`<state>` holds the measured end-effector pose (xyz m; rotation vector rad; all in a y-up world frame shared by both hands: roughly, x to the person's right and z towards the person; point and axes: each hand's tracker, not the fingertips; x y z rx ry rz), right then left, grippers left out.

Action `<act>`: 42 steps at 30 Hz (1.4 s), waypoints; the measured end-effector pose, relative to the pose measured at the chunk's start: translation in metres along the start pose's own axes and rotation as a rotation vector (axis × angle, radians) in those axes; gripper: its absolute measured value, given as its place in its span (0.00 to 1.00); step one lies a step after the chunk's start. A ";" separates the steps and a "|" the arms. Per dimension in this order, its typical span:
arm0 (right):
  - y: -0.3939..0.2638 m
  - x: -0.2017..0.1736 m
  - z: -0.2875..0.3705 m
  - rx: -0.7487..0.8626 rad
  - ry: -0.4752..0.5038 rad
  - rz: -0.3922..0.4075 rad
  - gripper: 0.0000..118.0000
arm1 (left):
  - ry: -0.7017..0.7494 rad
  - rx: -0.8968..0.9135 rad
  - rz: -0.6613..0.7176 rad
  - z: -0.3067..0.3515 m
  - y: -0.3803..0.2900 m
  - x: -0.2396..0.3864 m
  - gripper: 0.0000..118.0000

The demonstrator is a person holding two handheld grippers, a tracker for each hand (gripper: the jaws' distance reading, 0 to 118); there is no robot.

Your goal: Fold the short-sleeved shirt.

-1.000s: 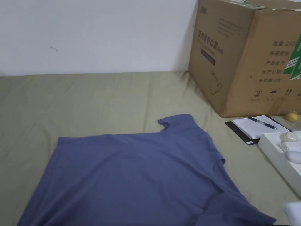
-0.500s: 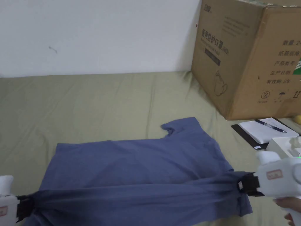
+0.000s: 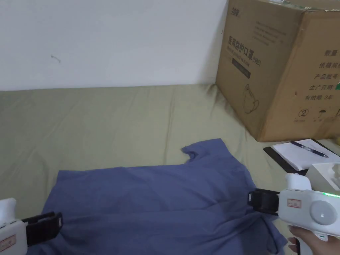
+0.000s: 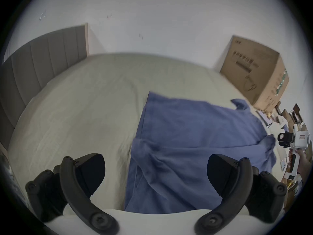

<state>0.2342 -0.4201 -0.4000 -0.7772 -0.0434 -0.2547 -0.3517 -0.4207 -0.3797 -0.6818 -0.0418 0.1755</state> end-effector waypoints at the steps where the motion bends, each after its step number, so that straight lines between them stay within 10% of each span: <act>1: -0.003 -0.004 0.018 0.030 0.012 0.015 0.94 | -0.013 0.038 -0.009 0.017 0.000 0.002 1.00; 5: -0.024 -0.027 0.096 0.194 0.104 0.054 0.83 | -0.052 0.128 0.006 0.086 -0.014 0.013 0.90; 6: -0.032 -0.034 0.115 0.248 0.148 0.062 0.68 | -0.055 0.170 0.009 0.103 -0.020 0.016 0.74; 7: -0.042 -0.041 0.135 0.313 0.177 0.083 0.33 | -0.053 0.201 0.007 0.122 -0.026 0.019 0.37; 9: -0.057 -0.057 0.160 0.399 0.163 0.131 0.08 | -0.030 0.253 -0.004 0.149 -0.037 0.024 0.01; 16: -0.070 -0.076 0.182 0.386 0.230 0.110 0.00 | 0.028 0.257 -0.002 0.183 -0.040 0.002 0.00; 21: -0.069 -0.074 0.183 0.394 0.310 0.109 0.00 | -0.023 -0.167 0.076 0.103 0.002 -0.044 0.06; 25: -0.070 -0.075 0.179 0.359 0.298 0.151 0.00 | 0.048 -0.307 0.075 0.029 -0.004 -0.052 1.00; 36: -0.072 -0.091 0.161 0.254 0.252 0.239 0.00 | 0.220 -0.535 -0.089 -0.067 -0.031 -0.032 0.94; 40: -0.072 -0.094 0.152 0.237 0.257 0.239 0.00 | 0.156 -0.531 -0.140 -0.045 -0.025 -0.011 0.73; 42: -0.071 -0.096 0.150 0.232 0.264 0.228 0.00 | 0.125 -0.498 -0.134 -0.035 -0.021 -0.006 0.32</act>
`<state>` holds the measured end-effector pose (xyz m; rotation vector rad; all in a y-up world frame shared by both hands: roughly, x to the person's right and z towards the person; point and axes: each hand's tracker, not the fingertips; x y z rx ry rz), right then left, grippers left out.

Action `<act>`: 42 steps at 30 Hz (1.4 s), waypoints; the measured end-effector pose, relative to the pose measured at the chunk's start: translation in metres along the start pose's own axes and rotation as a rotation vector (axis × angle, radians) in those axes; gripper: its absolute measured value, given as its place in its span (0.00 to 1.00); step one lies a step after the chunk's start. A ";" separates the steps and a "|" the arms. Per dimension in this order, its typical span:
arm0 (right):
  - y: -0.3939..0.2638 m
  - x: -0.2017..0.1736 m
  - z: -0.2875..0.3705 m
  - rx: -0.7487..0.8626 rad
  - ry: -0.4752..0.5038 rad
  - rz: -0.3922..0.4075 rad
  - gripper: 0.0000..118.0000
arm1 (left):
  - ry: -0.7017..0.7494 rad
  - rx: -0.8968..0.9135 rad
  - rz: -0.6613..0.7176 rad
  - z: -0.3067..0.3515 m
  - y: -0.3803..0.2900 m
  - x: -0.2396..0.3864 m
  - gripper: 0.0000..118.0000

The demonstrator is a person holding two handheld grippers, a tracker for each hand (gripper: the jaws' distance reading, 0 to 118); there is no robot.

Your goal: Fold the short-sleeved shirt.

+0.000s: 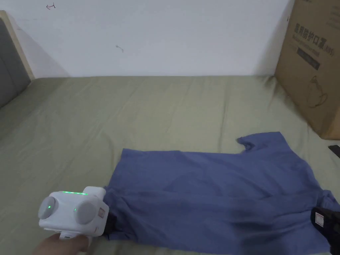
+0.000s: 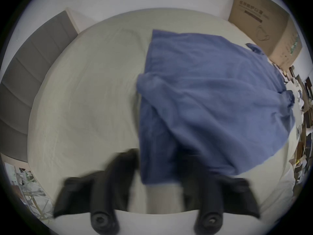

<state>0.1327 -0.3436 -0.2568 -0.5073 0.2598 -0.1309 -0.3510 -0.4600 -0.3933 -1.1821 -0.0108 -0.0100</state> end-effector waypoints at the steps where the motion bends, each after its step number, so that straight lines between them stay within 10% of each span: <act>1: 0.000 0.001 0.000 0.001 0.010 -0.014 0.00 | 0.050 0.042 -0.011 0.003 0.000 -0.001 0.05; 8: 0.024 0.043 0.007 0.066 -0.097 -0.150 0.00 | 0.011 0.108 0.077 0.017 0.003 -0.022 0.03; 13: 0.031 0.131 -0.043 -0.307 -0.142 -0.295 0.00 | 0.010 0.174 0.055 0.047 0.001 -0.015 0.03; 14: 0.026 0.144 -0.054 -0.358 -0.158 -0.292 0.11 | 0.013 0.178 0.051 0.048 0.000 -0.014 0.03; 15: 0.021 0.153 -0.063 -0.385 -0.166 -0.302 0.36 | 0.017 0.187 0.051 0.051 0.001 -0.010 0.03; 16: 0.016 0.159 -0.072 -0.422 -0.168 -0.303 0.83 | 0.020 0.194 0.052 0.052 0.001 -0.009 0.03; 17: 0.011 0.162 -0.083 -0.467 -0.164 -0.306 0.99 | 0.021 0.197 0.054 0.052 0.000 -0.008 0.03; 23: -0.019 0.171 -0.133 -0.608 -0.289 -0.208 0.92 | 0.035 0.182 0.068 0.045 0.002 -0.007 0.03; 26: -0.032 0.171 -0.150 -0.687 -0.317 -0.154 0.51 | 0.034 0.164 0.092 0.038 -0.002 -0.009 0.03; 28: -0.034 0.164 -0.150 -0.689 -0.308 -0.157 0.47 | 0.035 0.150 0.105 0.033 -0.002 -0.010 0.03; 30: -0.027 0.153 -0.144 -0.660 -0.324 -0.129 0.03 | 0.037 0.139 0.113 0.030 -0.003 -0.011 0.03; 42: 0.023 0.172 -0.041 -0.500 -0.267 -0.214 0.03 | -0.100 0.195 0.244 0.098 -0.029 -0.035 0.03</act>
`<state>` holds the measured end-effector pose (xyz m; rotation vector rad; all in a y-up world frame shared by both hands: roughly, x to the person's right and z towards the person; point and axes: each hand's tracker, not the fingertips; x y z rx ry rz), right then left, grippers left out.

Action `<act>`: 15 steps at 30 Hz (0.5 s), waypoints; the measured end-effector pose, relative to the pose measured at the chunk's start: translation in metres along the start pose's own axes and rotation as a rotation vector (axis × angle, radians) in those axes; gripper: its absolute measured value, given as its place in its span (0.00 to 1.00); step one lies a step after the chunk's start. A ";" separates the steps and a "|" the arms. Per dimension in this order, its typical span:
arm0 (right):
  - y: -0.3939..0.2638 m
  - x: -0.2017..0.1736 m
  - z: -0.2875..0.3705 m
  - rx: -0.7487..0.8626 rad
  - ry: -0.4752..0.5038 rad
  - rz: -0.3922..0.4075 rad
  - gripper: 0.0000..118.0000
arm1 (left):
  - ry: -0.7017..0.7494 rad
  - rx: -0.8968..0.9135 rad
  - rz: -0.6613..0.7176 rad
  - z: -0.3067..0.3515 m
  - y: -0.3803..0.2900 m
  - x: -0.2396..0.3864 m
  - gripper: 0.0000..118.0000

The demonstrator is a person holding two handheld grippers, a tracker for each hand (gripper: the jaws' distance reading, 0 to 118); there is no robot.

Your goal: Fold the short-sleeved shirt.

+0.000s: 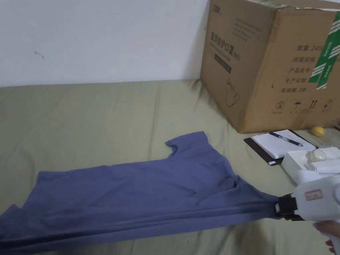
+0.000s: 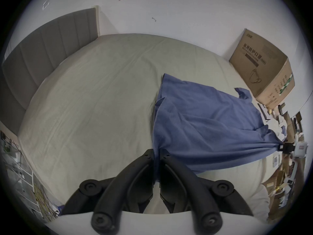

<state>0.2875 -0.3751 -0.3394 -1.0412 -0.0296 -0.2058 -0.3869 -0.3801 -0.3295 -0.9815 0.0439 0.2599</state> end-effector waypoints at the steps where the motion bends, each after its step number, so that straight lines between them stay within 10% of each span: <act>1: -0.009 0.001 0.007 -0.009 -0.003 0.007 0.03 | -0.002 -0.015 -0.010 0.008 -0.009 -0.003 0.03; 11: -0.094 0.016 -0.032 -0.124 -0.060 -0.006 0.05 | -0.020 -0.164 0.054 -0.012 -0.100 -0.036 0.09; 15: -0.092 0.006 -0.025 -0.067 -0.074 -0.023 0.36 | 0.121 -0.123 -0.027 -0.004 -0.100 -0.027 0.57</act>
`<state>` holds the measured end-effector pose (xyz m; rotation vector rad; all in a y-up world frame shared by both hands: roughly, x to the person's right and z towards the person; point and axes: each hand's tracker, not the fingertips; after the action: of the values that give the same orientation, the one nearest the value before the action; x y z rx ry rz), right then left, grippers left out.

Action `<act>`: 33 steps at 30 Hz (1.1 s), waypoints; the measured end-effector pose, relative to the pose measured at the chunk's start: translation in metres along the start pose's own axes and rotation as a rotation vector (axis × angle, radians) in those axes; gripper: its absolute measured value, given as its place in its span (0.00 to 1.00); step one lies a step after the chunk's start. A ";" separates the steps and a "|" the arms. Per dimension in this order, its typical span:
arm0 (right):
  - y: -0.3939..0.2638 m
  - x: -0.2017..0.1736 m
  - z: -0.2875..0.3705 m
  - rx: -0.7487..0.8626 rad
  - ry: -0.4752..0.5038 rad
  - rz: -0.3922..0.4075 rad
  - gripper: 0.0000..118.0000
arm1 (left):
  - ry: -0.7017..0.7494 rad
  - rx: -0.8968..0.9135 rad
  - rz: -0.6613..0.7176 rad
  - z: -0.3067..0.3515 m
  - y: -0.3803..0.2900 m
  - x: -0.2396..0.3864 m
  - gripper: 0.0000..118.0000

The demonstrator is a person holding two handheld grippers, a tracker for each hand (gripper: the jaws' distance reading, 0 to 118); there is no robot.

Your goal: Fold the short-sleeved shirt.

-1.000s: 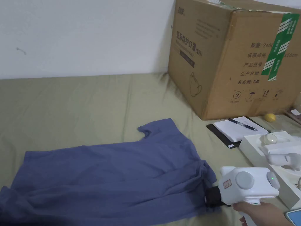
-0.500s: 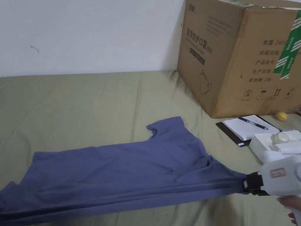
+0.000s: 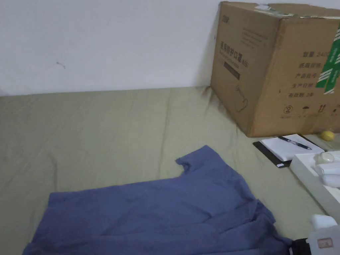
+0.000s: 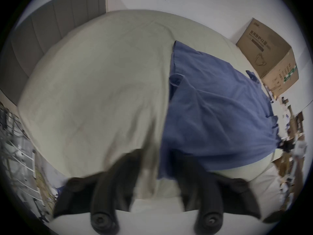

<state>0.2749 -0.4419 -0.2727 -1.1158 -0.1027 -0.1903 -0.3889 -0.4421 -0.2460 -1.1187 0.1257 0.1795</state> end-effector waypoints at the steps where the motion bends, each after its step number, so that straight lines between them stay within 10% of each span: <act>1: 0.004 -0.002 0.004 0.020 -0.037 0.038 0.36 | 0.055 0.030 -0.030 0.004 0.000 0.003 0.57; 3: 0.005 -0.007 0.016 0.077 -0.077 0.094 0.85 | 0.108 0.115 -0.044 0.020 0.000 0.004 0.94; 4: 0.004 -0.011 0.027 0.133 -0.073 0.104 1.00 | 0.068 0.168 -0.035 0.034 0.001 0.005 0.97; 10: -0.004 -0.048 0.111 0.467 0.052 0.095 0.94 | -0.203 0.440 0.097 0.110 -0.006 0.013 0.97; 12: -0.017 -0.061 0.137 0.646 0.194 0.094 0.85 | -0.301 0.595 0.097 0.134 -0.015 0.022 0.91; 14: -0.032 -0.075 0.154 0.804 0.263 0.096 0.27 | -0.319 0.730 0.075 0.152 -0.023 0.031 0.44; 15: -0.036 -0.084 0.162 0.855 0.261 0.101 0.00 | -0.292 0.781 0.044 0.158 -0.025 0.040 0.04; 23: -0.037 -0.123 0.181 0.923 0.326 0.254 0.00 | -0.197 0.927 -0.157 0.171 -0.001 0.070 0.00; 30: -0.006 -0.136 0.159 0.826 0.326 0.303 0.00 | -0.312 0.148 -0.122 0.076 0.178 0.062 0.00; 33: 0.007 -0.135 0.130 0.761 0.334 0.282 0.00 | -0.230 0.075 -0.179 0.004 0.215 0.057 0.04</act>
<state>0.1458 -0.3087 -0.2458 -0.3223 0.2645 -0.0692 -0.3779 -0.3424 -0.4447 -1.0212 -0.1714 0.1410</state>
